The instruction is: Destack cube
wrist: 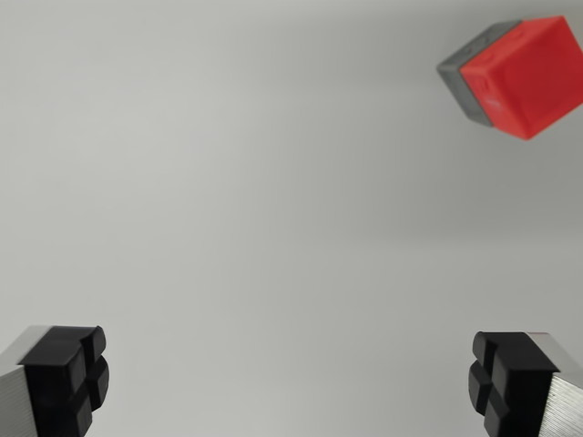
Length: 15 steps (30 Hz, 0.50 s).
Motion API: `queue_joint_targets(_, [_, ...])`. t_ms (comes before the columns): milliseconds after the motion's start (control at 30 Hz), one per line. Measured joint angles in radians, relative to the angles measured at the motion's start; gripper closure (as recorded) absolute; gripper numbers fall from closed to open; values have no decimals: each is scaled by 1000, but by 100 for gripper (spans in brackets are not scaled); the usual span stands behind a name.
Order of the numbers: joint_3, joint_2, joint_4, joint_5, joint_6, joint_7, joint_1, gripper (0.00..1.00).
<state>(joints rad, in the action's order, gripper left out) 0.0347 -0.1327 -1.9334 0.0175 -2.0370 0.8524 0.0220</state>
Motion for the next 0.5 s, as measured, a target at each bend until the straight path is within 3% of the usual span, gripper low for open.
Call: queue_joint_targets(500, [13,-35,0,0,-36,-127,20,0])
